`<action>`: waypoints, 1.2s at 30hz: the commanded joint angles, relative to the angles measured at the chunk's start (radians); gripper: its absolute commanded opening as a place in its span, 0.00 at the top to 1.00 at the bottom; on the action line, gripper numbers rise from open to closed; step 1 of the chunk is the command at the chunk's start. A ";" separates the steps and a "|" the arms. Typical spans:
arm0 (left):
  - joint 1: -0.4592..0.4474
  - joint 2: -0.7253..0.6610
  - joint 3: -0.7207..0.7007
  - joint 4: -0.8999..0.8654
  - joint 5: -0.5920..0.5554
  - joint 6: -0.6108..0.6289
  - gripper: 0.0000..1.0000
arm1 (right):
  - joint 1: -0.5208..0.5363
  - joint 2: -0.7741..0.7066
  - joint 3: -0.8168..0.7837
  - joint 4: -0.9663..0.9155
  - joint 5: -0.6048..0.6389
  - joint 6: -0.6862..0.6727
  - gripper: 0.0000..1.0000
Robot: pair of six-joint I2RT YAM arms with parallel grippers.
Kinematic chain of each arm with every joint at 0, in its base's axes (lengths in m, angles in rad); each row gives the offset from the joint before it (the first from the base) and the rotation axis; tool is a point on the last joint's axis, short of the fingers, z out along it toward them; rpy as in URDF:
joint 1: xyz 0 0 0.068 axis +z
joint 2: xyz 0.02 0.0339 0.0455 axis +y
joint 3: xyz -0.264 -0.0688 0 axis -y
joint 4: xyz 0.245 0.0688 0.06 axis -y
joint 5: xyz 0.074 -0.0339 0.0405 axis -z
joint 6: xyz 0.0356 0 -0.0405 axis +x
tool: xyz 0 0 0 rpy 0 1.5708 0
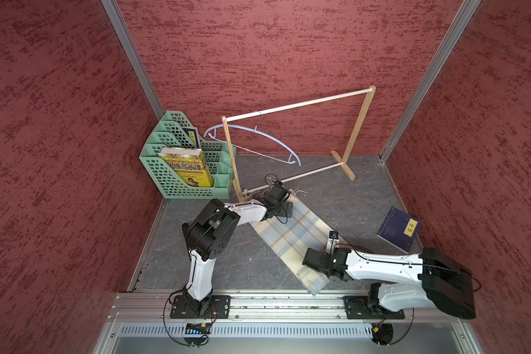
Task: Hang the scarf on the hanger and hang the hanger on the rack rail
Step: Adjust the scarf at the center of the board.
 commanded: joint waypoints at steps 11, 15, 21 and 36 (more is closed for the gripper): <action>-0.082 -0.002 -0.180 -0.150 -0.034 -0.179 0.00 | -0.386 0.016 -0.007 0.228 -0.095 -0.328 0.02; -0.096 -0.013 -0.207 -0.158 -0.055 -0.205 0.00 | -0.435 0.035 0.027 0.232 -0.132 -0.396 0.02; -0.128 -0.043 -0.247 -0.182 -0.096 -0.238 0.00 | -0.517 0.022 0.105 0.168 -0.134 -0.517 0.02; -0.214 -0.120 -0.312 -0.299 -0.195 -0.324 0.00 | -0.753 -0.088 0.140 0.179 -0.401 -0.663 1.00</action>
